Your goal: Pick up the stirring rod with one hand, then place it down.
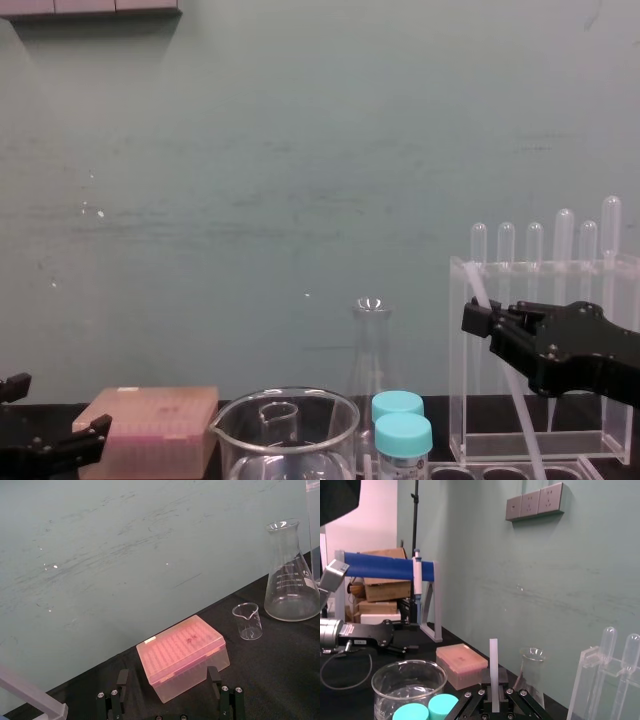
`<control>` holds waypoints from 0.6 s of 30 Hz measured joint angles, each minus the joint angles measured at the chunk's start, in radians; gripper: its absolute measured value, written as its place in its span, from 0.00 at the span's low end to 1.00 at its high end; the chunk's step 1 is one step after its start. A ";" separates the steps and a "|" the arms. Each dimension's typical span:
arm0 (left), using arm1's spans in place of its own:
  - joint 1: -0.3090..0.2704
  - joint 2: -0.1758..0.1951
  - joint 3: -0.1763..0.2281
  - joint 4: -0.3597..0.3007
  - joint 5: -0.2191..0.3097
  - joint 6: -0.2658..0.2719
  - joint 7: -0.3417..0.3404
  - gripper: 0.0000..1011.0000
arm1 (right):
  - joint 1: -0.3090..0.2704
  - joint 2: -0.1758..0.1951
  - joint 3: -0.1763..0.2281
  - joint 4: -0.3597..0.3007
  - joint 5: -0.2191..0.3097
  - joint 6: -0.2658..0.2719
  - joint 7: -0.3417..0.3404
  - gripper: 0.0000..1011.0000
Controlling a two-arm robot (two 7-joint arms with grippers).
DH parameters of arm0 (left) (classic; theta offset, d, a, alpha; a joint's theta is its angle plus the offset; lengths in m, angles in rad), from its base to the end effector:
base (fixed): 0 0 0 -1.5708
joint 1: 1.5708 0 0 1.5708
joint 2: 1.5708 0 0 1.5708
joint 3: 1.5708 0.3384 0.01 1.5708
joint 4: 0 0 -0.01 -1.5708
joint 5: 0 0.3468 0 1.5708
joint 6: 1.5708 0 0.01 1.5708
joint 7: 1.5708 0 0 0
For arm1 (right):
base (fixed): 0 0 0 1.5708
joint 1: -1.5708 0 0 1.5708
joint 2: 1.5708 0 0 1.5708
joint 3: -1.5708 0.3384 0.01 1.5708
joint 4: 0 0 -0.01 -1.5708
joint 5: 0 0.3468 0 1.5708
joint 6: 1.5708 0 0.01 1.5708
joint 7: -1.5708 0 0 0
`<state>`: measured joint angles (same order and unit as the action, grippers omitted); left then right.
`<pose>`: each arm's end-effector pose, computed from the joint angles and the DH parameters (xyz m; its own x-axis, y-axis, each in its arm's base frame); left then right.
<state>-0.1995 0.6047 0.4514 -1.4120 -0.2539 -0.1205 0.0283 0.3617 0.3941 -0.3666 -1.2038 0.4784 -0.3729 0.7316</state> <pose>0.4019 0.1001 -0.3486 0.2923 0.8803 0.3738 -0.9553 0.2873 0.0703 0.4681 -0.0704 -0.3387 0.7660 -0.6199 0.1702 0.5941 0.7838 0.1809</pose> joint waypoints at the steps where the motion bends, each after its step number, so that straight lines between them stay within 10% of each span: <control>1: 0.000 0.000 0.000 0.000 0.000 0.000 0.000 0.99 | 0.001 0.001 -0.002 0.001 -0.006 0.002 -0.005 0.07; 18: 0.000 0.000 0.000 0.000 0.000 0.000 0.000 0.99 | 0.001 0.001 -0.002 0.001 -0.007 0.003 -0.009 0.07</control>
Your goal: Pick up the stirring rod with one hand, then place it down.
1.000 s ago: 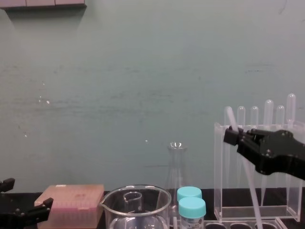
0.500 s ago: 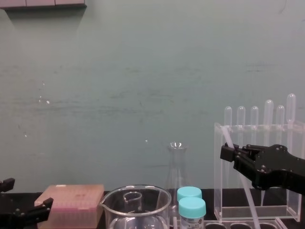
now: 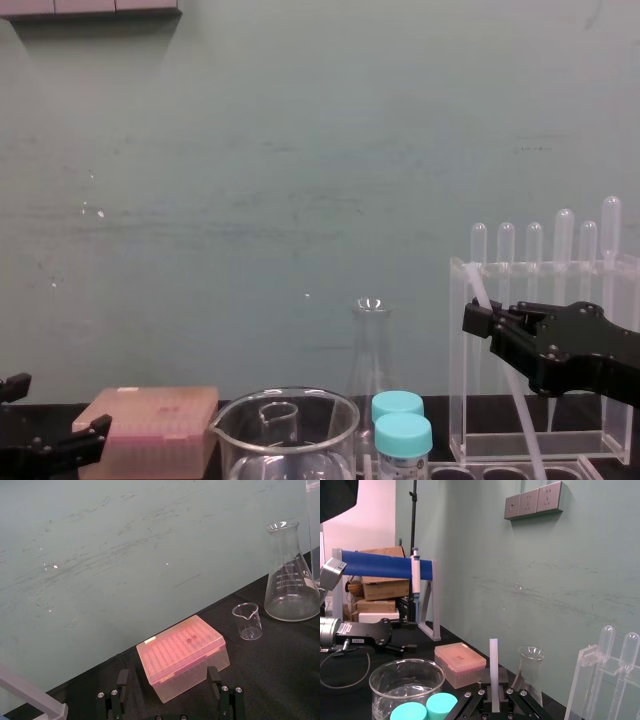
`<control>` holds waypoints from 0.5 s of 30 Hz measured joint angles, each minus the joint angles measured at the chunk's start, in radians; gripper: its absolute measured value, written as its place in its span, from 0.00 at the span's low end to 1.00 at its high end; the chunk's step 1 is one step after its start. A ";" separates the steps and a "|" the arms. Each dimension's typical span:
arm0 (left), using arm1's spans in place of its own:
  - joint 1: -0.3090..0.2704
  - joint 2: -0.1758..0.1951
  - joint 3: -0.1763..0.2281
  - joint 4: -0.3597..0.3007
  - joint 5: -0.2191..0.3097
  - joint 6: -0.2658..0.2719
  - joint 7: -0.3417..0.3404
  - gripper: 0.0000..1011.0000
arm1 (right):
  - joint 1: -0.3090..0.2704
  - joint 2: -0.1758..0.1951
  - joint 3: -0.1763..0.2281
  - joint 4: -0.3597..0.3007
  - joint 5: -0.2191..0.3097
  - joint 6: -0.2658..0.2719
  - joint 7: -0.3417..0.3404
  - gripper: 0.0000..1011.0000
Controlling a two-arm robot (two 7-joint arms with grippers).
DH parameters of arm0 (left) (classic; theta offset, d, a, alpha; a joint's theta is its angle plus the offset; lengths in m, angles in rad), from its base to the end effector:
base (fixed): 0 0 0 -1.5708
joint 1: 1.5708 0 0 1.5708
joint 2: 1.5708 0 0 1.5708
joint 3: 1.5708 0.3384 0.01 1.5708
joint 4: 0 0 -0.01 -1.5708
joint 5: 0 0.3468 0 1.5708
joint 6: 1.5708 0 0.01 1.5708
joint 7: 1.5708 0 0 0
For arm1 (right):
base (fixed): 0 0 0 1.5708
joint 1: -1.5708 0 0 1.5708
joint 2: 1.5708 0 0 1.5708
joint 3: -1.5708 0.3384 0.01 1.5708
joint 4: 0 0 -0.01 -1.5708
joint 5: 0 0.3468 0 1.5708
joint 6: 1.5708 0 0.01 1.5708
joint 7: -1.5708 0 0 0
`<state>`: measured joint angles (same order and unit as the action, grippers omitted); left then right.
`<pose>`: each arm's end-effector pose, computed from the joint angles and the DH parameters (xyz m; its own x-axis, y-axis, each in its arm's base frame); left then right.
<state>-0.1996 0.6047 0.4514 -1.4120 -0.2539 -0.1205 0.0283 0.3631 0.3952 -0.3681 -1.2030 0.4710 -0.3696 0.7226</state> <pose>0.4019 0.1001 -0.3485 0.2922 0.8803 0.3738 -0.9553 0.2873 0.0702 0.4685 -0.0706 -0.3385 0.7618 -0.6242 0.1731 0.6002 0.7807 0.1739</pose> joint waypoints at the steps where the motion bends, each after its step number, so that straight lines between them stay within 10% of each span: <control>1: 0.000 0.000 0.000 0.000 0.000 0.000 0.000 0.99 | 0.000 0.000 0.000 0.000 0.000 0.000 0.000 0.07; 15: 0.000 0.000 0.000 0.000 0.000 0.000 0.000 0.99 | -0.001 0.000 0.001 -0.001 0.002 -0.001 0.001 0.51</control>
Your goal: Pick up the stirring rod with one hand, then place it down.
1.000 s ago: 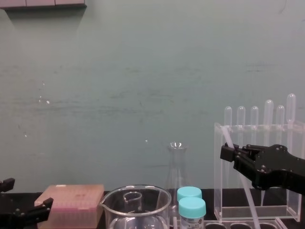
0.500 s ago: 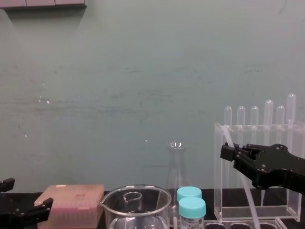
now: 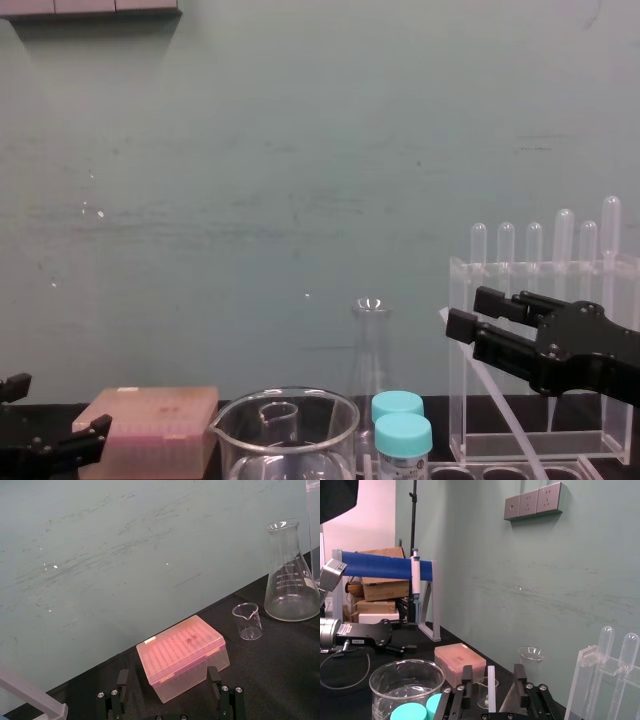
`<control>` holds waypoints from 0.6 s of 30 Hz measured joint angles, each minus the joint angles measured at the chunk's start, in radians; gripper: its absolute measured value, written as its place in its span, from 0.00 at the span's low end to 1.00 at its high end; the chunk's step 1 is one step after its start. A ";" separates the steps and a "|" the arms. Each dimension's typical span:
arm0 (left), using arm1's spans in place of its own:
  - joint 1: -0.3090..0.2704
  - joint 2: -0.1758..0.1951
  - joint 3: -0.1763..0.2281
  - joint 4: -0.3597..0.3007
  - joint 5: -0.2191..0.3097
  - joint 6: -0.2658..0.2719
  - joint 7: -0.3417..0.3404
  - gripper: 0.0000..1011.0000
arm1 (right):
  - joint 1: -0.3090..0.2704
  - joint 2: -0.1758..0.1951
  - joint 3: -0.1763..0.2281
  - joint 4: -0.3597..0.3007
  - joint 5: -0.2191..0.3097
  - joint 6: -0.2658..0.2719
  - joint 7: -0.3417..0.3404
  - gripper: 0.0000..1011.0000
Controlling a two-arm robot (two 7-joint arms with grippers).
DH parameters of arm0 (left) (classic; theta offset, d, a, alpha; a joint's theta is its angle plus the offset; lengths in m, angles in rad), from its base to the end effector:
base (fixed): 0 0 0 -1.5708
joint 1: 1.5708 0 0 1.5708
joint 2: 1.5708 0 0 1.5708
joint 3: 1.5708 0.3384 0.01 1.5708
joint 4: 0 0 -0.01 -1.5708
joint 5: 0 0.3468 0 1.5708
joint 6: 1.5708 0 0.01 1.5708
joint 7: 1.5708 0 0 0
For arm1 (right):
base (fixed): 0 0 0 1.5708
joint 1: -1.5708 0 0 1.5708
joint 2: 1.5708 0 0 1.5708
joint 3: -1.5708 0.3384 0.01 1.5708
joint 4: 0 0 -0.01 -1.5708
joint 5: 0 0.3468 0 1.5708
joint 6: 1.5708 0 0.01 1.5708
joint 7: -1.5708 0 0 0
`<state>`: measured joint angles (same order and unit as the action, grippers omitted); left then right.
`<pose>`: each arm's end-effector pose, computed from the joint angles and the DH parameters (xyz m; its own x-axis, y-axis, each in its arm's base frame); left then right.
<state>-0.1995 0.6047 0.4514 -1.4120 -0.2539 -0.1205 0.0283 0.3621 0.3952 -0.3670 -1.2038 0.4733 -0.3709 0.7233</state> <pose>0.4019 0.1001 -0.3486 0.2923 0.8803 0.3738 -0.9553 0.2873 0.0703 0.4682 -0.0707 -0.3385 0.7616 -0.6248 0.1721 0.6001 0.7801 0.1767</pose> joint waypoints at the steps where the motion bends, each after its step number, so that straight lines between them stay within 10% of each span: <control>1: 0.000 0.000 0.000 0.000 0.000 0.000 0.000 0.99 | 0.000 0.000 0.000 0.000 0.000 0.000 0.000 0.52; 18: 0.000 0.000 0.000 0.000 0.000 0.000 0.000 0.99 | -0.014 -0.002 0.037 -0.047 0.035 -0.023 -0.015 0.99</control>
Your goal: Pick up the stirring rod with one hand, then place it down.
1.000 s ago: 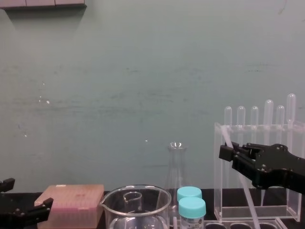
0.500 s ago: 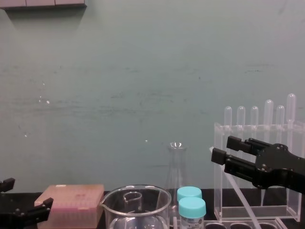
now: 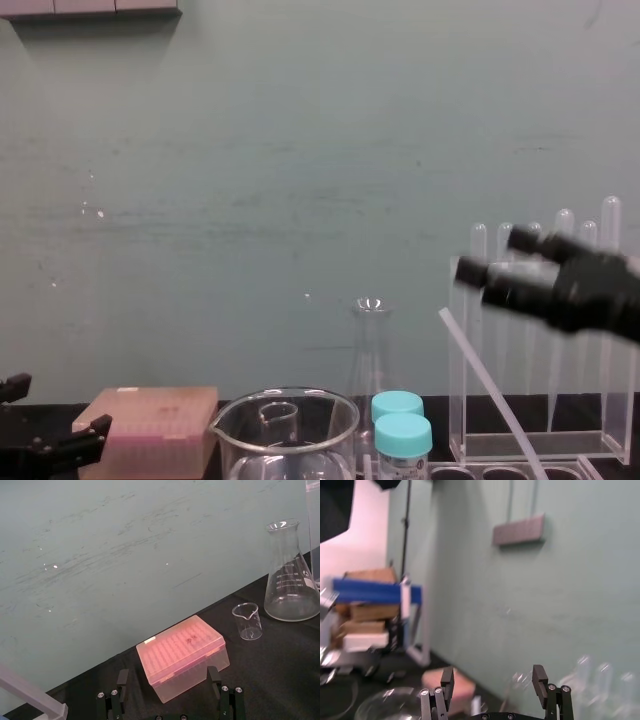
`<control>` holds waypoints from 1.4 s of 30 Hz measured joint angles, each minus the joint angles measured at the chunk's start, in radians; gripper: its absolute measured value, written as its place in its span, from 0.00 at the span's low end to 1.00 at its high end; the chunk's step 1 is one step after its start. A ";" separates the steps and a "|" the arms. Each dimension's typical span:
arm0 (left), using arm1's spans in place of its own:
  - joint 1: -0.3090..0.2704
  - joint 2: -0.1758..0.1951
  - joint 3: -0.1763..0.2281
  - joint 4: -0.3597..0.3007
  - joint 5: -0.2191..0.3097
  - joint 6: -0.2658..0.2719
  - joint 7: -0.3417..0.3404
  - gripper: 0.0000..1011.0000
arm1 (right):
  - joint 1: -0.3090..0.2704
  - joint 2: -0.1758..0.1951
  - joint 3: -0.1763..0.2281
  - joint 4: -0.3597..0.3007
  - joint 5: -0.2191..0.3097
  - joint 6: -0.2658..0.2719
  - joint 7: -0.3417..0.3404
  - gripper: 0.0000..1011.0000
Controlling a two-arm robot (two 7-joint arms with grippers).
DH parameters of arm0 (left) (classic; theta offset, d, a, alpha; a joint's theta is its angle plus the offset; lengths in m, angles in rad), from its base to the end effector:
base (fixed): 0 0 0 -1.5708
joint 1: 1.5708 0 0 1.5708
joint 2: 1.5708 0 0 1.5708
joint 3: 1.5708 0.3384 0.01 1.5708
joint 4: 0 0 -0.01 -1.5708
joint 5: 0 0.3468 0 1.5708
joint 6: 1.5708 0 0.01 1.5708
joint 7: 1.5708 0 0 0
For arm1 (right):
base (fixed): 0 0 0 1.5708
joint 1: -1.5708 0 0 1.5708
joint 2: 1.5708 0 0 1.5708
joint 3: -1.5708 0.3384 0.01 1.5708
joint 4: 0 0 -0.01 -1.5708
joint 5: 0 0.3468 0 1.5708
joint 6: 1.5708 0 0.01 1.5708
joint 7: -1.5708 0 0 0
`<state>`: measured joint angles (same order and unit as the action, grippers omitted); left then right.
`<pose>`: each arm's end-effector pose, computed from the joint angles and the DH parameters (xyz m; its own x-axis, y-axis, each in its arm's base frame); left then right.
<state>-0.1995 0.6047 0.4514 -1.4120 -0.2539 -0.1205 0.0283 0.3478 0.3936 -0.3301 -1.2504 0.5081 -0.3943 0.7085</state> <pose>0.4019 0.1001 -0.3486 0.2923 0.8803 0.3738 -0.9553 0.2873 0.0703 0.4664 -0.0733 -0.3247 0.7338 -0.6570 0.1732 0.6092 0.7491 0.2603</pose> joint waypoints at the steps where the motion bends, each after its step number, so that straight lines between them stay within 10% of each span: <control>1: 0.000 0.000 0.000 0.000 0.000 0.000 0.000 0.99 | -0.007 0.000 0.015 -0.021 0.001 -0.009 -0.021 0.99; 17: 0.000 0.000 0.000 0.000 0.000 0.000 0.000 0.99 | -0.153 0.041 0.155 -0.159 -0.176 0.075 -0.314 0.99; 26: 0.000 0.000 0.000 0.000 0.000 0.000 0.000 0.99 | -0.192 0.055 0.160 -0.146 -0.195 0.208 -0.315 0.99; 42: 0.000 0.000 0.000 0.000 0.000 0.000 0.000 0.99 | -0.194 0.055 0.161 -0.150 -0.194 0.191 -0.314 0.99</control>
<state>-0.1995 0.6047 0.4514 -1.4120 -0.2539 -0.1205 0.0283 0.1542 0.4489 -0.1692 -1.4000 0.3144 -0.2030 0.3940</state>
